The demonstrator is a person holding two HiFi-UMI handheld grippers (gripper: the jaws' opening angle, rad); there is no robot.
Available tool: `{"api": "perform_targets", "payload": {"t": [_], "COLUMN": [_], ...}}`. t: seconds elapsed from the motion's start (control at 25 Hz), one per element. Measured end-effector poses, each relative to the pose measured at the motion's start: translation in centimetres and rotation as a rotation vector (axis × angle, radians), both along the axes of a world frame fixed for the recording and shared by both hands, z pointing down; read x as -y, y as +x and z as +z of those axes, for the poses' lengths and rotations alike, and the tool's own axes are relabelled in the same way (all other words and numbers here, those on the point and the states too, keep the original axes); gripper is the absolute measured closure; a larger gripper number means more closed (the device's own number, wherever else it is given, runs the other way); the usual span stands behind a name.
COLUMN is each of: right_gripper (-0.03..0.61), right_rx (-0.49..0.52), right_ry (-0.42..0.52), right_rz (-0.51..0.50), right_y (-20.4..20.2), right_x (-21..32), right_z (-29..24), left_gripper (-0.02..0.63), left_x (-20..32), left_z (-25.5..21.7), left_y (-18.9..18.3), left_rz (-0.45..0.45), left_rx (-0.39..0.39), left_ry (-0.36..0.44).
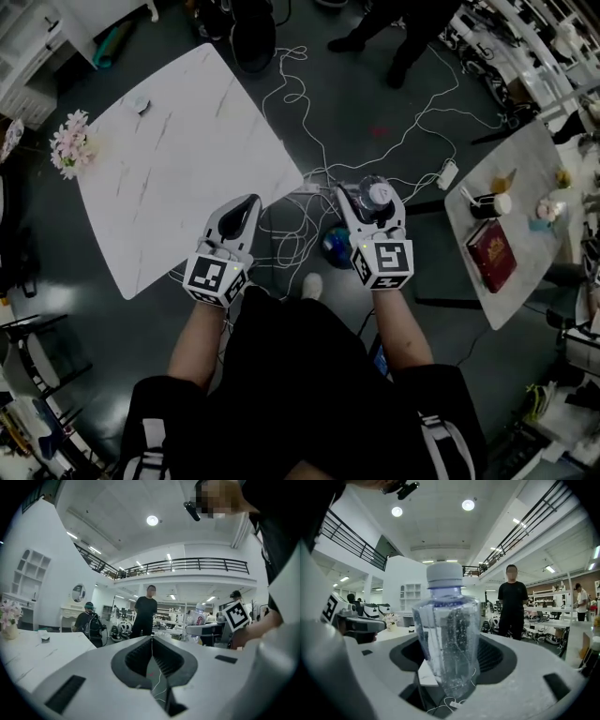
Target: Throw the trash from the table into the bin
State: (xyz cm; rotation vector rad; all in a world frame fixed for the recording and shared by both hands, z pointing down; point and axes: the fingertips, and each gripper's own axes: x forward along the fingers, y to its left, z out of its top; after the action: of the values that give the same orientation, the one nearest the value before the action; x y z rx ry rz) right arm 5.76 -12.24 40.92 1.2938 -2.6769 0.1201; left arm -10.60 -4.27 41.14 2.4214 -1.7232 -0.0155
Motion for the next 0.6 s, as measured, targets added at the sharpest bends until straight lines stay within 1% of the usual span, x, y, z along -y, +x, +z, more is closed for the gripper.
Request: {"api": "perform_targets", "payload": {"t": [0.2,0.4,0.6], "right_gripper": [0.276,0.276,0.276], "right_rx": [-0.018,-0.024,-0.023], "right_ry": [-0.027,-0.078,-0.135], "right_rz": [0.07,0.13,0.152], "right_y": [6.2,12.7,16.6], "right_x": [-0.5,-1.5,-1.8], "right_z": [1.6,3.9,6.9], "left_gripper": [0.598,0.598,0.598], "left_x": [0.8,1.3,1.9], "left_z": [1.4,3.5,5.6], "left_y": [6.0,12.5,16.7], "left_rz": [0.078,0.151,0.187], "left_rx": [-0.02,-0.027,-0.024], "left_ry": [-0.015,-0.057,-0.099]}}
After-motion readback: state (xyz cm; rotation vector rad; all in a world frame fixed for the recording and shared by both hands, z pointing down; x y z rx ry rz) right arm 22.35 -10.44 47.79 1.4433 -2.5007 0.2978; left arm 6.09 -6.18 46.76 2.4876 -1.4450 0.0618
